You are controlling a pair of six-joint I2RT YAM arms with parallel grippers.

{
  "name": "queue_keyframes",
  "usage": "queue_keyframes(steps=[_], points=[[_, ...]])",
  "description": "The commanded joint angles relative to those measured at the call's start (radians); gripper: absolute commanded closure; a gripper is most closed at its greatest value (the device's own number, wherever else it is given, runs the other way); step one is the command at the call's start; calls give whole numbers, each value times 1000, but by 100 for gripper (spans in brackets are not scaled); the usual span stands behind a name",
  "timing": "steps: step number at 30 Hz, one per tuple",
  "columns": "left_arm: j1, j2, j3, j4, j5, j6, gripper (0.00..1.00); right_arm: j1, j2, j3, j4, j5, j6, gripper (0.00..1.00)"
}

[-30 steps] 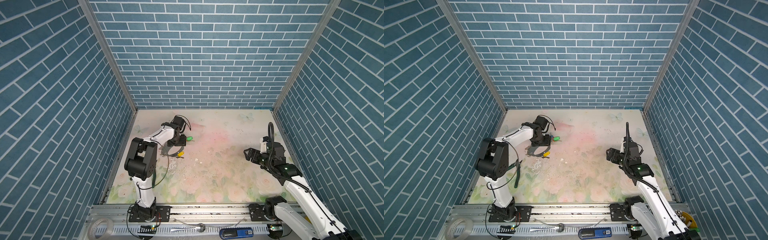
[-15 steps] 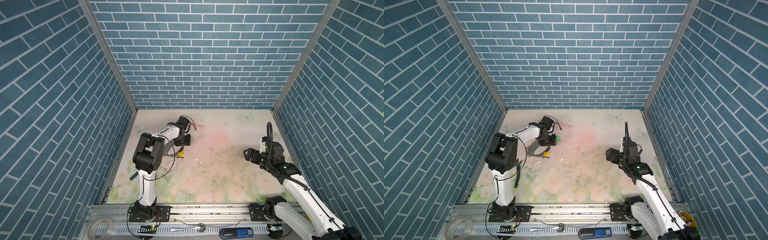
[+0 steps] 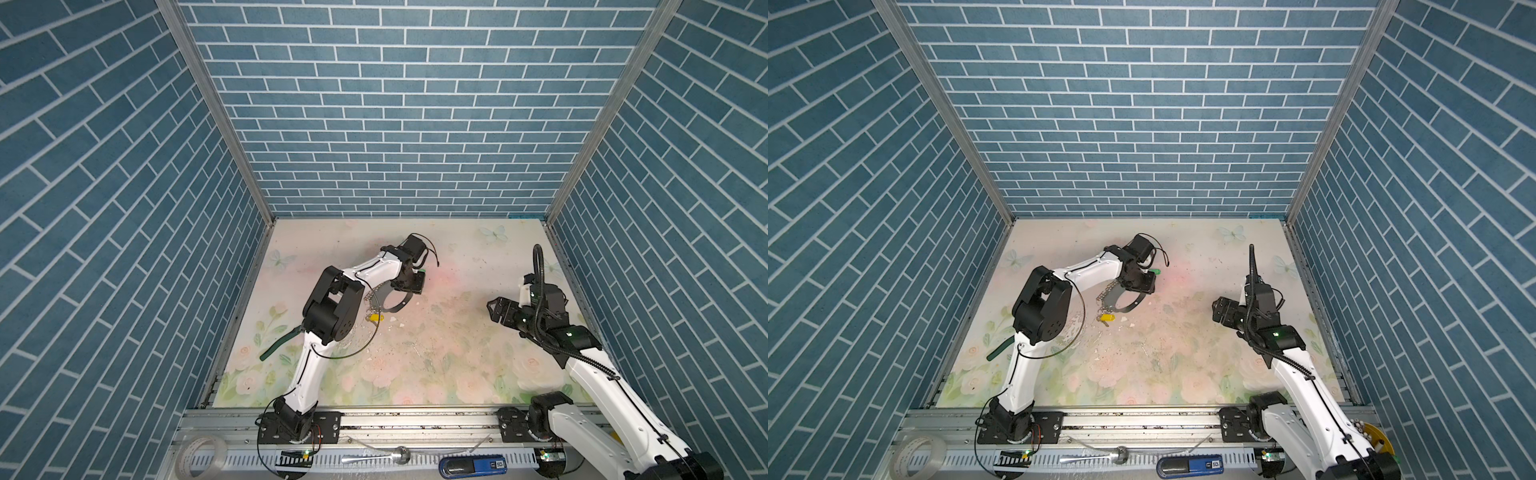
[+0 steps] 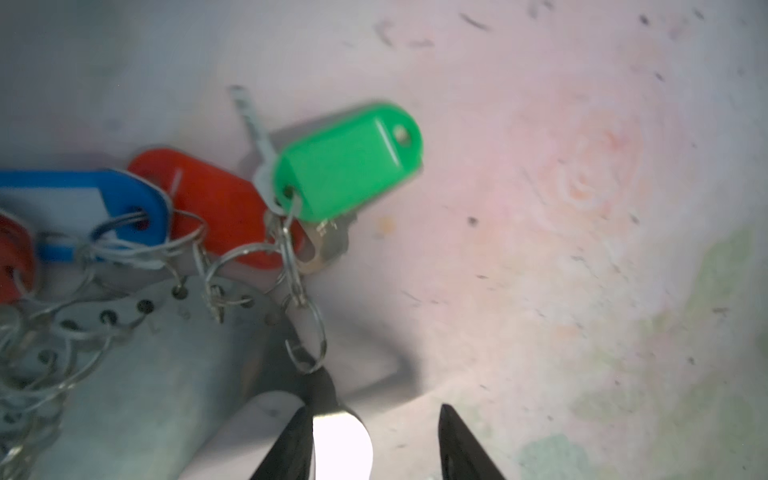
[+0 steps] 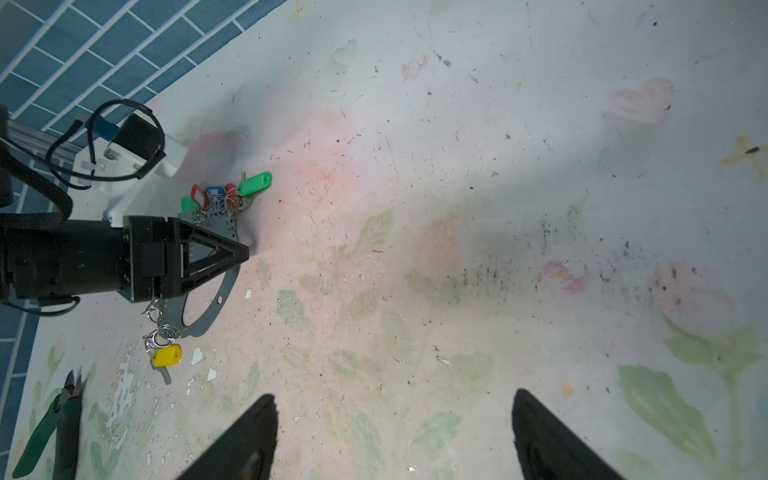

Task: Put the keys on the keyring
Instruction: 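Grasp the metal keyring plate edge with the left gripper and lift it, then carry the keyring plate toward the center while the right gripper reaches toward it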

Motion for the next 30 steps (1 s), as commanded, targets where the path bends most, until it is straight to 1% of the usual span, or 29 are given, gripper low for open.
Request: queue_keyframes(steps=[1,2,3,5,6,8,9,12,14,16,24,30], points=[[-46,-14,21,-75,5,27,50,6,-24,4,-36,29,8,12],[-54,-33,20,-83,-13,31,50,6,-30,4,-39,29,5,12],[-57,-53,9,-81,-26,31,50,6,-33,6,-41,54,4,12],[-52,-115,-34,-62,-72,5,49,6,-37,7,-45,58,0,12],[-45,-139,-46,-65,-117,-25,49,6,-38,7,-45,59,0,12],[-36,-171,-50,-100,-253,-124,50,6,-36,7,-40,57,1,12],[-34,-183,-68,-85,-279,-163,49,6,-37,7,-39,57,2,12],[-9,-200,-140,10,-267,-299,48,6,-40,0,-30,60,7,12],[17,-195,-170,74,-239,-369,51,6,-47,-8,-30,57,14,12],[31,-184,-179,111,-240,-418,53,6,-56,-15,-32,54,14,12],[62,-88,-106,123,-256,-492,55,6,-52,-31,-34,57,-1,12],[73,-32,-62,116,-249,-503,58,6,-49,-39,-22,48,3,12]])
